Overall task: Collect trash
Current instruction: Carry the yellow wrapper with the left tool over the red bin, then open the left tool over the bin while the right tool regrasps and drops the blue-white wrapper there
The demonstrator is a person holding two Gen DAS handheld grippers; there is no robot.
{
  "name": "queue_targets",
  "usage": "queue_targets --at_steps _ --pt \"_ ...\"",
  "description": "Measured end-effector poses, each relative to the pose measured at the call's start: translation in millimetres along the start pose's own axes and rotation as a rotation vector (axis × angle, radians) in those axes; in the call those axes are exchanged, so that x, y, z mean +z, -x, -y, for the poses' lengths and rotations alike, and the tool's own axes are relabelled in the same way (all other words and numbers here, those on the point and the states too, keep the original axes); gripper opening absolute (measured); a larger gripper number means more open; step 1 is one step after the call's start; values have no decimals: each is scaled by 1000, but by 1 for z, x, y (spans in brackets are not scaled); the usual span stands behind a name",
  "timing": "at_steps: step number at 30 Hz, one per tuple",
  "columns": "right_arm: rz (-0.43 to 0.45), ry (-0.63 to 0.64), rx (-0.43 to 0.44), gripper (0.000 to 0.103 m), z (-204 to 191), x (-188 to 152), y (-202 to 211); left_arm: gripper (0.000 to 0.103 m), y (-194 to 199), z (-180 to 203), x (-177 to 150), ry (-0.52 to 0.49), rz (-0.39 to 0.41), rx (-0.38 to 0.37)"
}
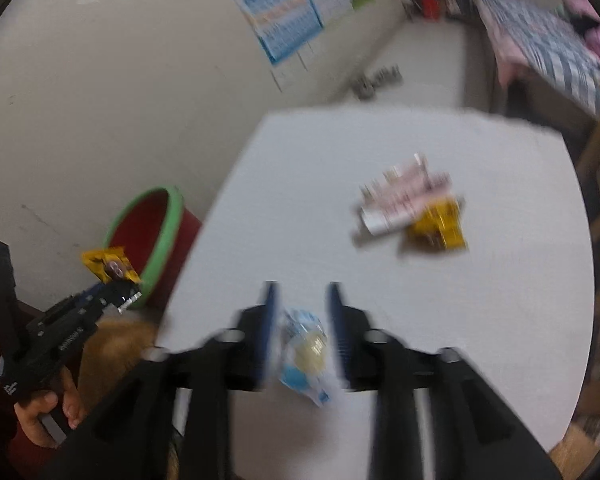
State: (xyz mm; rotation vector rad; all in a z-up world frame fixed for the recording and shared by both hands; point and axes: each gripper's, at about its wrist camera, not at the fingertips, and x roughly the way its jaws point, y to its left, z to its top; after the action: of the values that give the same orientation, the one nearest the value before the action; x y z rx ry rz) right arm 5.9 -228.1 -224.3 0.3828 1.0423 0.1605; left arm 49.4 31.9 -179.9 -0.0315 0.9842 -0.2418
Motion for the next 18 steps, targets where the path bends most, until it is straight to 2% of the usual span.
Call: queue_targets --at_steps 2,5,8,10,12,14,18 --pt "-26 -27 12 73 5 -9 -8 18 1 1 -1 6 -4 -7" --pt "-80 -19 55 75 -3 -19 -24 18 4 -4 -3 9 -5 11" --pt "-140 52 29 75 -20 -30 -46 18 9 -13 -4 5 0 41" --pt "-170 74 -14 64 -25 -39 -58 19 13 -22 -5 16 7 58" --pt "-190 54 -11 23 -24 -42 -64 19 16 -33 -6 38 17 77" --pt "-177 52 -6 15 -27 -39 -62 19 18 -44 -6 54 20 93" --pt "-105 111 27 14 -54 -18 -46 19 18 -73 -3 102 26 132"
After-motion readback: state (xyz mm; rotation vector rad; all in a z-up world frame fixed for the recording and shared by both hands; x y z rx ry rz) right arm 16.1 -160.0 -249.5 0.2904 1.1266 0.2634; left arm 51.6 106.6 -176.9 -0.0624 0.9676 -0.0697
